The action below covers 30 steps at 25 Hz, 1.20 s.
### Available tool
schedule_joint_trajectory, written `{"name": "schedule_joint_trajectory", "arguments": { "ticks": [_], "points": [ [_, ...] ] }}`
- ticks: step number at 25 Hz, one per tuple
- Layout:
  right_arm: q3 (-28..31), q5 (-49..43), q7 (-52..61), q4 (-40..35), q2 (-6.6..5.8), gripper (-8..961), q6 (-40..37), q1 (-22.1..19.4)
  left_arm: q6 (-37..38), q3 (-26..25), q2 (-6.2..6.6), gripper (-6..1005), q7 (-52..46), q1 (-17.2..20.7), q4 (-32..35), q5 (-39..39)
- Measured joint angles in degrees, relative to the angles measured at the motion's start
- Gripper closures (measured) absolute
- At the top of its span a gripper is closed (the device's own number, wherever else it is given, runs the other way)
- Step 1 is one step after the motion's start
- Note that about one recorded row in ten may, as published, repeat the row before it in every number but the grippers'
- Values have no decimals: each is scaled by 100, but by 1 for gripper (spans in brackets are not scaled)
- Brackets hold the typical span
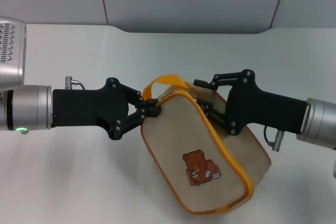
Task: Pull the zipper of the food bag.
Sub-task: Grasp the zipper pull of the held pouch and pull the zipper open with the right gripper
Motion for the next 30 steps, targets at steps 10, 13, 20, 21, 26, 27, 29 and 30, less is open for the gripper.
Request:
{"name": "schedule_joint_trajectory", "arguments": {
  "ticks": [10,13,20,21,26,27,29,30],
  "points": [
    [1,6,-163,178,4,671,-32,-25,-14,7,5,934,-11,-12,22,0],
    [-26,-24,-255,225,4,724,-33,-24,-16,-1,3,935,-11,-10,22,0],
    [-212,-29,-339,264,4,907,36,-15,-54,-32,-10,935,-11,12,10,-5],
    [-216,-29,-339,262,4,934,40,-26,-92,-56,-10,935,-11,21,-6,-20],
    [-256,-33,-295,200,-36,955,58,-257,-477,-378,-28,936,-237,27,-52,-46],
    [-376,-46,-232,185,-49,955,52,-405,-749,-602,-33,936,-353,15,-80,-49],
    [-497,-52,-137,129,-53,954,38,-558,-953,-771,-37,936,-408,10,-114,-50],
    [-497,-52,-137,129,-53,953,38,-558,-953,-771,-37,936,-408,10,-114,-50]
  ]
}}
